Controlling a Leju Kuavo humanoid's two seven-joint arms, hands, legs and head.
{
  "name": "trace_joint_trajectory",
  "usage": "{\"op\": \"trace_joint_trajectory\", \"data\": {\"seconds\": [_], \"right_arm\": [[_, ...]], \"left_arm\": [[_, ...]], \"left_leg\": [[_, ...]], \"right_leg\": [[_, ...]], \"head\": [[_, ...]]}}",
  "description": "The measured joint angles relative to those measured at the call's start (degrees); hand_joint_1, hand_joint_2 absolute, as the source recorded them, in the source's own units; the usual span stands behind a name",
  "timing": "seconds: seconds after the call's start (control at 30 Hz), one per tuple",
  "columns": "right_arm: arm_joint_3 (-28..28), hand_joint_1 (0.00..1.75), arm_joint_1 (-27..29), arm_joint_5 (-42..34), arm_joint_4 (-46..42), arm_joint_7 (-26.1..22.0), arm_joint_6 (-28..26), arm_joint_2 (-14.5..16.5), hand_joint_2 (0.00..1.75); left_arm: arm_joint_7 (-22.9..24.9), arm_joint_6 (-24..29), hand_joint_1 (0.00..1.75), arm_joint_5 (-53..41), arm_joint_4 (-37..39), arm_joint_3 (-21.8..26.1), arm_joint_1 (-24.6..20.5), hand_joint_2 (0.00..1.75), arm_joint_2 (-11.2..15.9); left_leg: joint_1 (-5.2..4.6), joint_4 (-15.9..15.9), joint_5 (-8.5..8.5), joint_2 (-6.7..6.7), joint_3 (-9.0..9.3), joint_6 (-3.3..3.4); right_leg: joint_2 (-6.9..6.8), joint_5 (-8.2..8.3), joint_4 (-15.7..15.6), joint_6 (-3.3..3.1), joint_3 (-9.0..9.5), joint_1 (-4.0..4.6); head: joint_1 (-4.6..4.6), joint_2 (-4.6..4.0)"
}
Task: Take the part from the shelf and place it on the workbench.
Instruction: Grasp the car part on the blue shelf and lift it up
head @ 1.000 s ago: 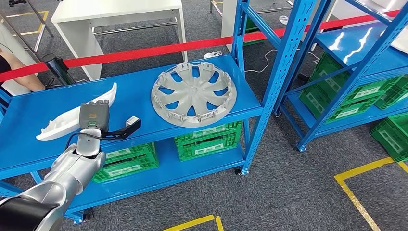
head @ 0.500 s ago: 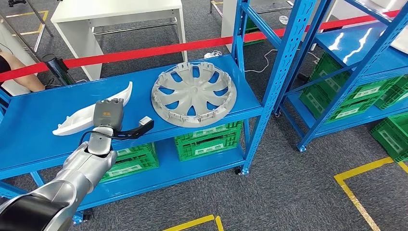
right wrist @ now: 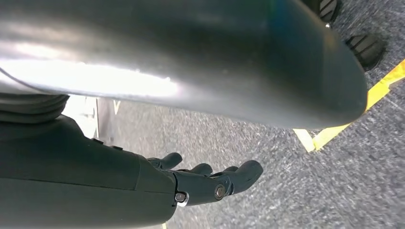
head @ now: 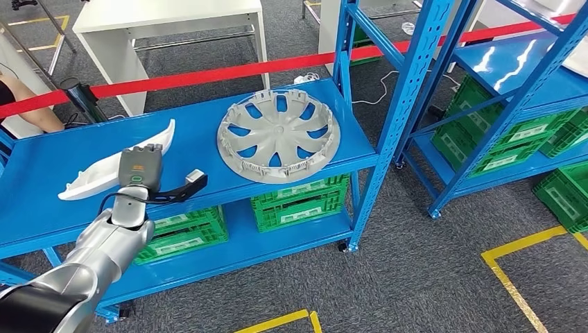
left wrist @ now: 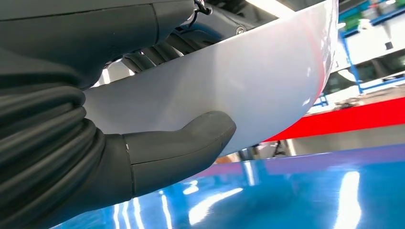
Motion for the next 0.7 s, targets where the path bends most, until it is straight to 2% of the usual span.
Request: {"op": "trace_joint_trajectory", "data": {"seconds": [0.13,0.3,0.43,0.7], "right_arm": [[0.7,0.0,-1.1,0.4,0.0,0.0,-0.1,0.1,0.0],[0.7,0.0,-1.4,-0.1,0.0,0.0,-0.1,0.1,0.0],[0.7,0.0,-1.2,-0.6,0.0,0.0,-0.1,0.1,0.0],[0.6,0.0,-0.5,-1.3,0.0,0.0,-0.2,0.1,0.0]], "left_arm": [[-2.7,3.2,1.75,1.0,0.0,1.5,1.0,1.75,2.2],[-5.3,5.3,1.75,0.8,-0.1,3.1,1.0,1.75,2.7],[-8.3,7.6,1.75,1.5,-0.3,4.1,0.5,1.75,2.1],[-17.2,12.8,1.75,5.1,-2.2,7.8,-2.5,1.75,-1.0]], "left_leg": [[0.0,0.0,0.01,-0.06,0.0,-0.01],[-0.01,0.0,0.02,-0.13,0.0,0.0],[-0.03,0.0,0.02,-0.09,0.0,0.0],[-0.04,0.0,0.01,-0.12,0.0,0.02]], "right_leg": [[-0.04,0.0,0.0,0.0,0.0,0.05],[-0.11,0.0,0.0,0.01,0.04,0.06],[-0.09,0.01,-0.1,0.03,0.03,0.05],[-0.11,0.05,-0.1,0.08,0.07,0.05]], "head": [[-0.01,0.0],[0.01,0.0],[0.0,-0.01],[0.01,0.0]]}}
